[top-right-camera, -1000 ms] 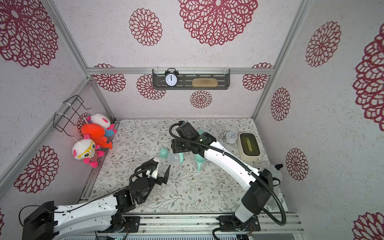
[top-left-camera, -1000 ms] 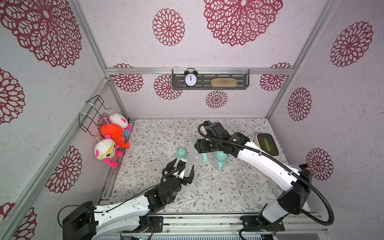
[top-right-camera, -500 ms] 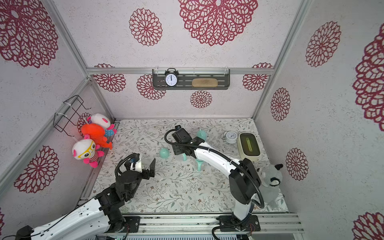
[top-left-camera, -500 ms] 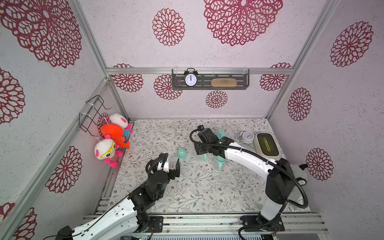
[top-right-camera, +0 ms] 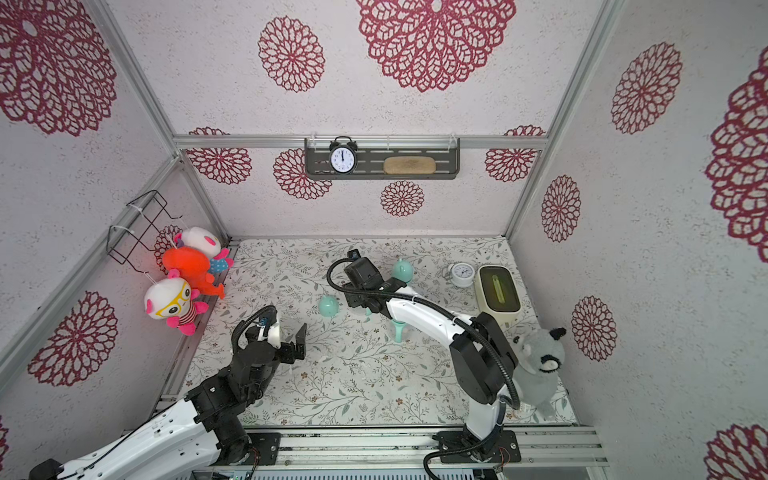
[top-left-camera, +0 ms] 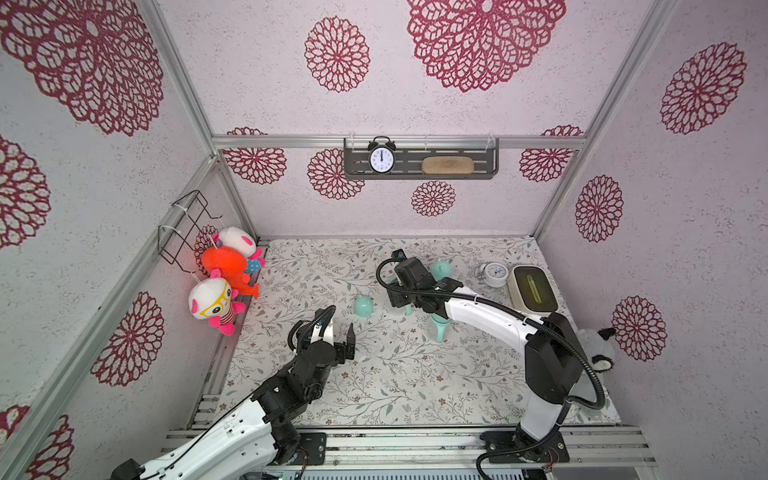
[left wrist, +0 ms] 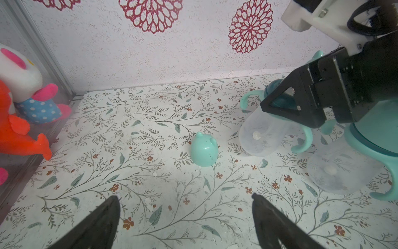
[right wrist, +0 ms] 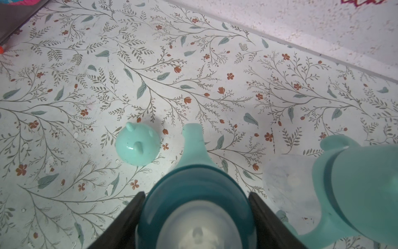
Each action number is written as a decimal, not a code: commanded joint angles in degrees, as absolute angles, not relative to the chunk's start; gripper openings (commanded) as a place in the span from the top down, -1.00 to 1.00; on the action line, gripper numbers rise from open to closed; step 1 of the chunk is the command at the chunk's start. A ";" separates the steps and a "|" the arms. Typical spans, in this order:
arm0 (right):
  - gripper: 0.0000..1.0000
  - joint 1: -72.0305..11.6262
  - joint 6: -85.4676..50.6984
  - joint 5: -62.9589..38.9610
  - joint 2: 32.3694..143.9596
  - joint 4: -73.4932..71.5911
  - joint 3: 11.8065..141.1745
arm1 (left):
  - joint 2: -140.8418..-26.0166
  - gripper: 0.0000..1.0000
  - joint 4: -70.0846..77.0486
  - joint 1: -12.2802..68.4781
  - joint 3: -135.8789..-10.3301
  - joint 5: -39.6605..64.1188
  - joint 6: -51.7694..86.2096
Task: Assemble the baby bottles
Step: Place the baby bottle at the center of the board.
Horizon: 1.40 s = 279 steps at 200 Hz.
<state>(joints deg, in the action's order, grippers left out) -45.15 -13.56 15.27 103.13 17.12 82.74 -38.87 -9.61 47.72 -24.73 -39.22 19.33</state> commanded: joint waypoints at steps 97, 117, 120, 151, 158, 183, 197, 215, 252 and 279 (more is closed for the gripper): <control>-0.47 -44.21 -12.62 16.22 105.51 14.16 83.52 | -38.15 -0.95 -11.69 46.93 -26.18 -39.19 20.26; -0.55 -44.21 -12.66 16.22 105.36 14.20 83.46 | -38.23 -0.95 -11.43 46.93 -25.91 -39.13 20.39; -0.57 -44.19 -12.71 16.24 105.37 14.30 83.49 | -38.23 -0.95 -11.27 46.92 -25.88 -39.04 20.39; -0.72 -44.16 -12.53 16.70 105.15 15.18 84.10 | -38.41 -0.95 -11.09 46.92 -25.84 -38.86 20.35; -0.74 -44.21 -12.40 16.70 104.98 15.33 84.35 | -38.41 -0.95 -11.17 46.87 -25.82 -38.98 20.39; -0.84 -44.28 -11.86 16.91 104.37 16.86 85.88 | -38.32 -0.95 -11.22 46.92 -25.73 -39.02 20.52; -0.90 -44.30 -11.05 16.58 103.85 17.56 86.63 | -38.25 -0.95 -11.33 46.85 -25.67 -39.15 20.65; -0.98 -44.55 -9.99 16.74 103.46 19.41 88.37 | -38.23 -0.95 -11.48 46.61 -25.65 -39.42 20.89; -0.98 -46.21 -6.48 18.40 103.21 23.24 92.90 | -37.89 -0.95 -13.34 45.06 -26.62 -38.92 21.77; -0.98 -48.56 -3.02 19.74 104.20 25.85 97.28 | -37.38 -0.95 -15.59 42.93 -27.79 -38.01 22.53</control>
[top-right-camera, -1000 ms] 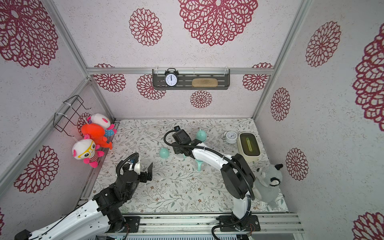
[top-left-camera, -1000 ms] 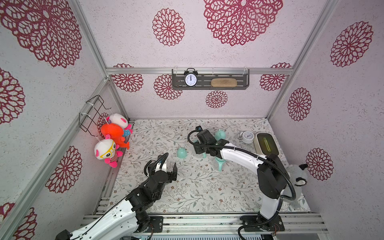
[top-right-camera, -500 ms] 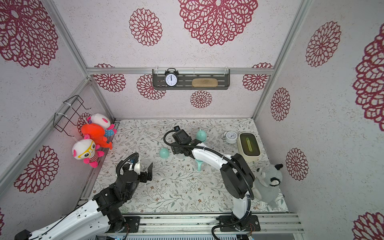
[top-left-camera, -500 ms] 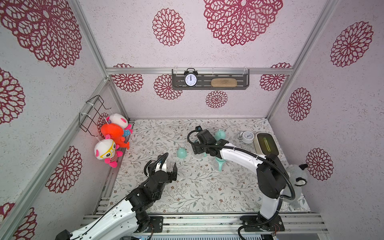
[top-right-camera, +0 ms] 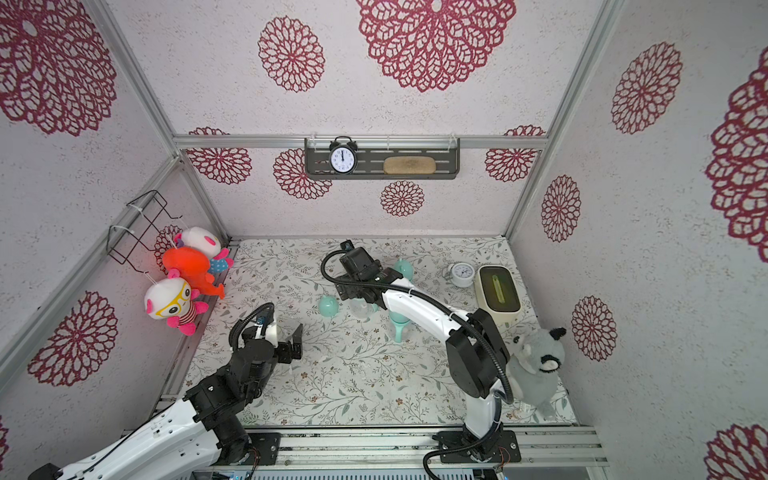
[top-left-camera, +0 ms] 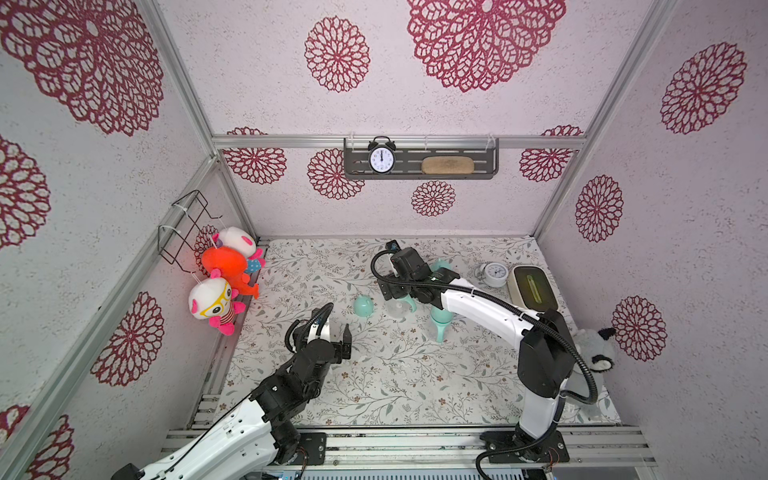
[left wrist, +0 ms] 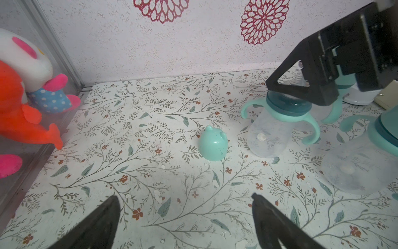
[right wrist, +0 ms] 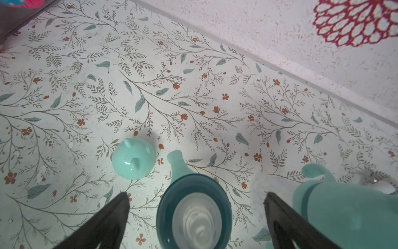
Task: Assemble the baby bottles
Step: Place the baby bottle at the center of the board, then pick up the lid from the center of the board.
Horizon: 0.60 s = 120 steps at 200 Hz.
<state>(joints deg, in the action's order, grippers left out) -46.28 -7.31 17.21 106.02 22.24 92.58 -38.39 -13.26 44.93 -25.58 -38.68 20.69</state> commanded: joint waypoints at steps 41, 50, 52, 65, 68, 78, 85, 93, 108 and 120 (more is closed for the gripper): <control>-0.98 -50.78 -1.93 11.98 108.34 30.41 105.80 | -36.85 -0.95 -21.05 36.42 -30.69 -34.52 24.46; -0.97 -50.97 -2.18 9.52 109.68 31.07 107.45 | -36.49 -0.95 -21.83 35.32 -31.07 -34.20 25.09; -0.97 -51.02 -2.17 8.95 110.01 31.28 107.85 | -36.41 -0.95 -21.98 35.09 -31.10 -34.13 25.24; -0.96 -51.07 -2.25 5.89 111.98 32.37 110.17 | -35.72 -0.95 -22.62 33.95 -31.50 -34.02 26.04; -0.96 -51.15 -2.34 5.69 112.57 32.42 110.54 | -35.55 -0.95 -22.76 33.68 -31.47 -34.17 26.28; -0.95 -51.15 -2.46 4.96 114.04 32.81 111.83 | -34.94 -0.95 -23.07 32.94 -31.52 -34.36 26.98; -0.95 -51.07 -2.26 4.22 115.12 33.00 112.57 | -34.52 -0.95 -23.20 32.49 -31.47 -34.36 27.45; -0.93 -51.07 -2.24 3.41 116.30 33.11 113.31 | -34.14 -0.95 -23.37 31.90 -31.39 -34.32 28.08; -0.91 -51.11 -1.85 2.56 118.53 33.30 114.47 | -33.51 -0.95 -23.96 30.95 -31.42 -34.00 28.93; -0.90 -51.02 -1.53 2.95 120.46 33.65 115.39 | -33.18 -0.95 -24.59 30.27 -31.54 -33.37 29.46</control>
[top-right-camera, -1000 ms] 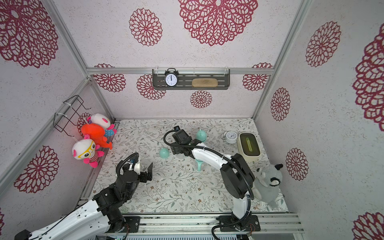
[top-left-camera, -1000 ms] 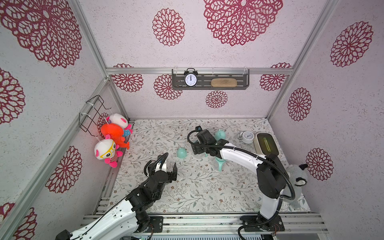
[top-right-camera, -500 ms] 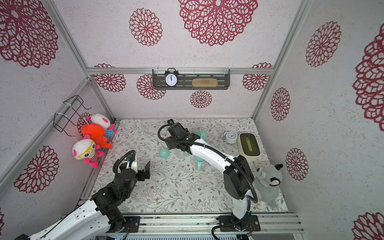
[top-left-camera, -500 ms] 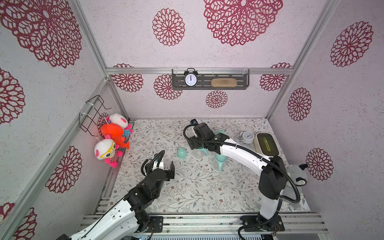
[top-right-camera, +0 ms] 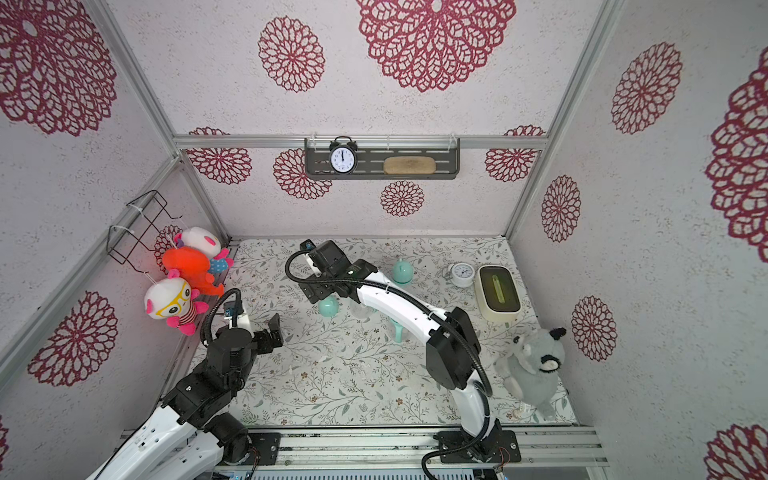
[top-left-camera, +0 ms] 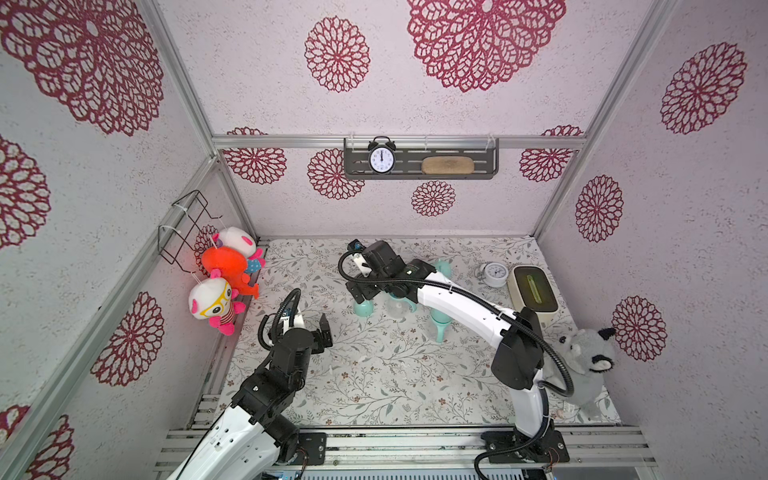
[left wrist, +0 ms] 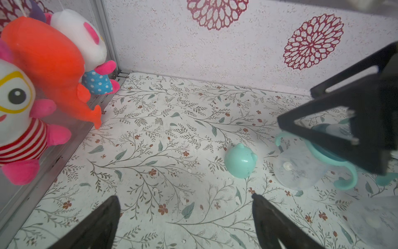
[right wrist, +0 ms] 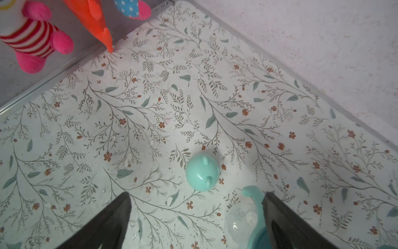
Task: Assemble the baby bottles
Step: Pick up the lid from the center of the board.
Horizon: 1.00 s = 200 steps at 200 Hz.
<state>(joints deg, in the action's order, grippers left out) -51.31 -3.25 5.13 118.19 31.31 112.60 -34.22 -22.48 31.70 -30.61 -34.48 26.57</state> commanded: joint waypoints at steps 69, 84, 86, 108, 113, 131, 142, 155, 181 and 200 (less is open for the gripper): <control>-0.85 -49.70 -2.00 2.12 129.49 33.15 118.21 | -31.87 -0.95 -25.44 29.60 -30.87 -31.00 31.59; -0.85 -49.58 -2.28 2.77 130.83 33.22 118.64 | -31.91 -0.95 -25.49 29.59 -30.76 -30.85 31.56; -0.85 -49.59 -2.33 2.82 131.10 33.22 118.65 | -31.93 -0.95 -25.49 29.61 -30.76 -30.85 31.58; -0.83 -49.49 -2.67 3.04 132.84 32.92 118.74 | -32.28 -0.95 -25.32 29.50 -30.72 -30.60 31.56; -0.83 -49.44 -2.80 3.20 133.25 32.87 118.89 | -32.36 -0.95 -25.19 29.53 -30.70 -30.46 31.55; -0.81 -49.46 -2.90 2.77 134.21 32.78 119.00 | -32.66 -0.95 -24.88 29.44 -30.83 -30.32 31.34; -0.81 -49.53 -3.05 2.41 134.21 32.57 118.75 | -32.74 -0.95 -24.79 29.44 -30.76 -30.49 31.29; -0.80 -49.59 -3.34 1.54 133.96 32.27 118.47 | -32.78 -0.95 -24.58 29.45 -30.64 -30.50 31.18; -0.80 -49.82 -3.34 1.64 133.64 31.91 118.62 | -33.68 -0.95 -23.17 29.46 -30.50 -30.24 30.95; -0.80 -49.81 -3.50 1.50 134.38 32.69 119.85 | -34.53 -0.95 -23.11 29.45 -30.89 -30.06 30.94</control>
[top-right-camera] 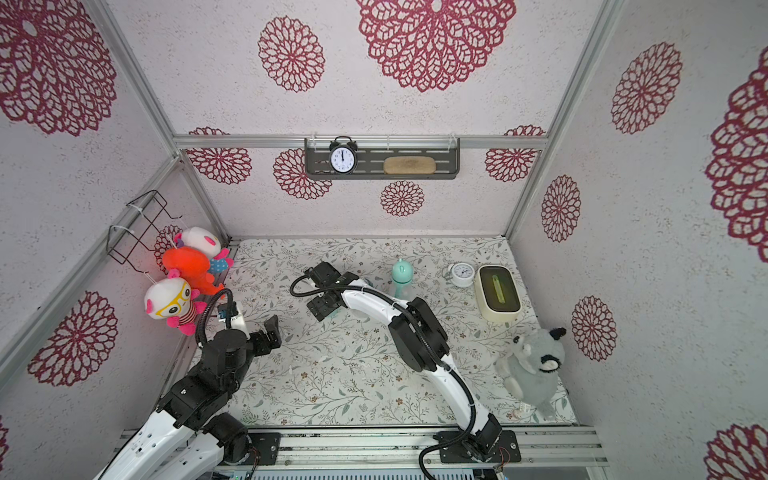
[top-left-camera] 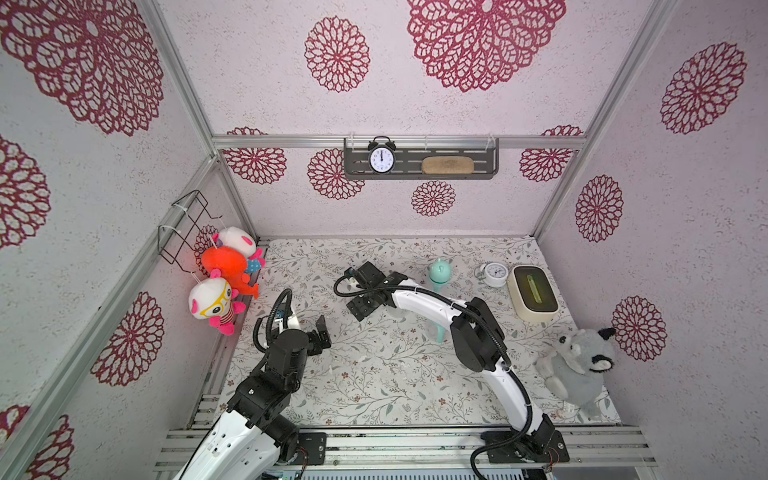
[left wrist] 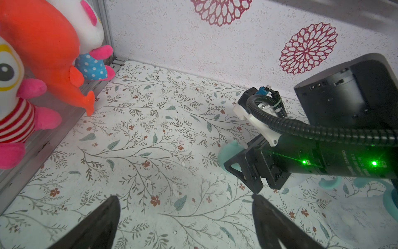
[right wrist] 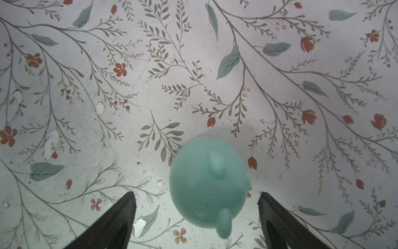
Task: Assemble the baby bottles
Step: Pick up the lid from the center of the board.
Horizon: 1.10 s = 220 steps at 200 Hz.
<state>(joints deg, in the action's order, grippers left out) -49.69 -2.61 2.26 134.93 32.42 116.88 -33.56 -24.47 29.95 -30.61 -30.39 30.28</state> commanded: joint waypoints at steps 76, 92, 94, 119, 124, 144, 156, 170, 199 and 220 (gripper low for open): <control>-0.76 -50.10 -4.34 -0.20 136.31 32.52 119.79 | -33.14 -0.95 -23.33 29.47 -30.25 -30.22 31.38; -0.75 -50.36 -4.49 -1.45 136.57 32.56 119.84 | -32.96 -0.95 -23.55 29.45 -30.42 -30.49 31.20; -0.74 -50.45 -4.49 -1.62 136.65 32.57 119.85 | -32.89 -0.95 -23.62 29.45 -30.41 -30.56 31.20; -0.70 -51.39 -3.74 -3.32 136.60 33.00 119.93 | -32.61 -0.95 -23.64 29.48 -30.36 -30.91 31.20; -0.70 -51.64 -3.65 -3.42 136.62 33.11 119.83 | -32.55 -0.95 -23.71 29.46 -30.35 -31.00 31.16; -0.69 -52.20 -3.69 -3.10 136.50 32.63 119.50 | -32.35 -0.95 -23.72 29.47 -30.25 -31.33 31.08; -0.71 -52.22 -3.82 -2.70 136.88 31.59 119.20 | -32.34 -0.95 -23.62 29.48 -30.27 -31.46 30.97; -0.75 -52.23 -3.87 -1.94 137.78 31.11 119.88 | -32.40 -0.95 -23.60 29.40 -30.34 -31.54 30.83; -0.77 -52.26 -4.63 -1.25 139.43 29.38 120.68 | -32.00 -0.95 -23.91 29.39 -30.11 -31.68 31.00; -0.76 -52.23 -5.16 -0.84 140.06 28.71 120.73 | -31.61 -0.95 -24.06 29.28 -29.86 -31.73 31.09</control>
<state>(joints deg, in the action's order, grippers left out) -52.51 -4.03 -1.74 139.15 30.17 119.04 -32.34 -24.34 29.93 -30.55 -30.74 30.28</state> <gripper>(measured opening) 0.884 0.976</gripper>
